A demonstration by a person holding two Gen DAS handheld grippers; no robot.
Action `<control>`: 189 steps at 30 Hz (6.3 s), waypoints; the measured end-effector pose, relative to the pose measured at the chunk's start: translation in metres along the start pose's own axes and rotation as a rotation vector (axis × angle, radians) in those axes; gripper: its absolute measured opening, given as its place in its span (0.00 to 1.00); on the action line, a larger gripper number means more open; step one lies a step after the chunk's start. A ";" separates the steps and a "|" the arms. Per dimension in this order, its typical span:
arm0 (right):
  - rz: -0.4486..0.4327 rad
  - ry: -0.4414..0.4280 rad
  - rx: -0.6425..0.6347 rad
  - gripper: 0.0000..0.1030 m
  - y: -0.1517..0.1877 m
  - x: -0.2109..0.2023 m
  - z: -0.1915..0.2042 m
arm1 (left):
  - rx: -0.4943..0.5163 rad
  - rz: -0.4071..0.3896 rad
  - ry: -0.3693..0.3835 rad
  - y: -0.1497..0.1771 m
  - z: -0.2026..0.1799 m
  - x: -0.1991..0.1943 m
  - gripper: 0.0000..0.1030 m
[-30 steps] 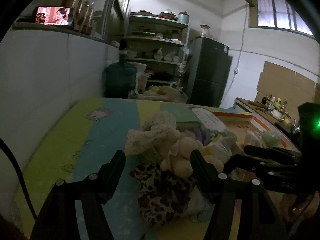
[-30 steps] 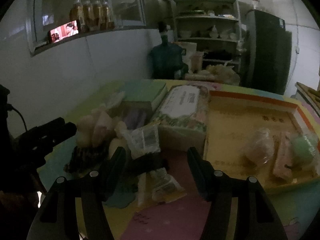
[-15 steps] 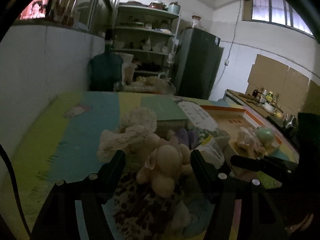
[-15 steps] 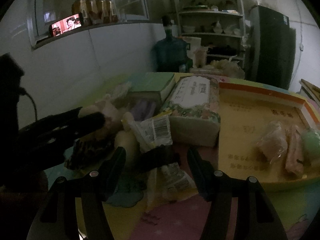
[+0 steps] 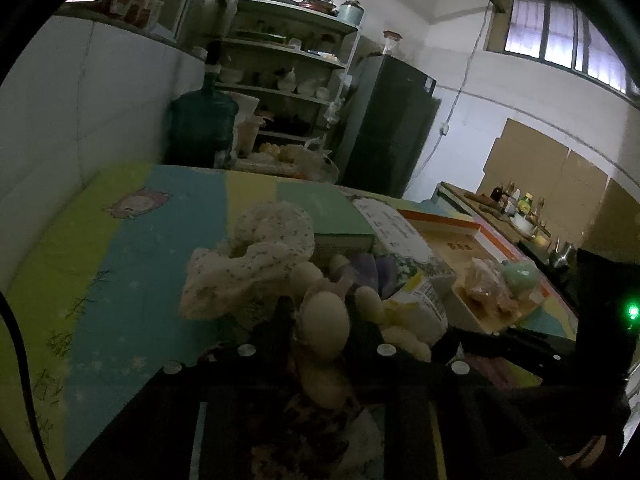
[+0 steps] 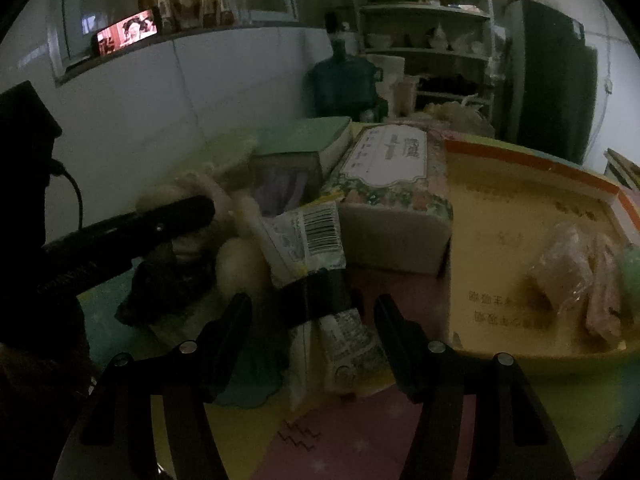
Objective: Organize soft objects
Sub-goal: 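Grasp the white round plush with the left tool while the right tool grasps the barcoded white packet, then carry the white plush toward the tray with the left tool while the right tool carries the packet, then lower the white plush into the tray and open the left tool while the right tool releases the packet, then withdraw both open tools from the tray back toward the pile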
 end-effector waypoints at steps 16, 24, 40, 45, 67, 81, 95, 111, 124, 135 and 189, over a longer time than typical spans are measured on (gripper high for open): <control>-0.062 -0.003 0.020 0.40 -0.003 -0.025 -0.003 | 0.050 -0.095 0.033 -0.009 -0.020 -0.035 0.21; -0.105 -0.012 0.054 0.39 -0.006 -0.046 -0.010 | 0.085 -0.142 0.051 -0.017 -0.037 -0.054 0.21; -0.189 -0.003 0.103 0.39 -0.011 -0.080 -0.033 | 0.174 -0.168 0.096 -0.036 -0.083 -0.052 0.21; -0.215 0.016 0.136 0.39 -0.011 -0.089 -0.052 | 0.205 -0.166 0.129 -0.042 -0.101 -0.040 0.21; -0.261 0.157 0.246 0.39 -0.004 -0.111 -0.166 | 0.258 -0.112 0.233 -0.056 -0.175 0.048 0.21; -0.229 0.143 0.256 0.39 -0.016 -0.072 -0.202 | 0.221 -0.059 0.168 -0.055 -0.174 0.109 0.21; -0.147 0.135 0.270 0.39 -0.021 -0.031 -0.214 | 0.183 0.038 0.089 -0.048 -0.161 0.161 0.21; -0.080 0.149 0.270 0.40 -0.023 -0.006 -0.216 | 0.158 0.129 0.085 -0.037 -0.155 0.185 0.22; -0.081 0.114 0.317 0.45 -0.020 -0.007 -0.224 | 0.162 0.115 0.087 -0.035 -0.161 0.180 0.48; -0.118 0.113 0.335 0.48 -0.019 -0.023 -0.219 | 0.176 0.036 0.098 -0.045 -0.166 0.151 0.52; -0.233 0.055 0.175 0.64 -0.027 -0.107 -0.066 | 0.110 -0.137 -0.074 -0.018 -0.095 -0.034 0.64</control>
Point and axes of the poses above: each gripper's, at about its wrist camera, not at the fingertips, and x roughly the way its jaws point, z to its left, y to its underside, the point moved 2 cm from there along x, roughly the way its jaws point, and after that the axes turned 12 degrees about y, right-handed, at the moved point
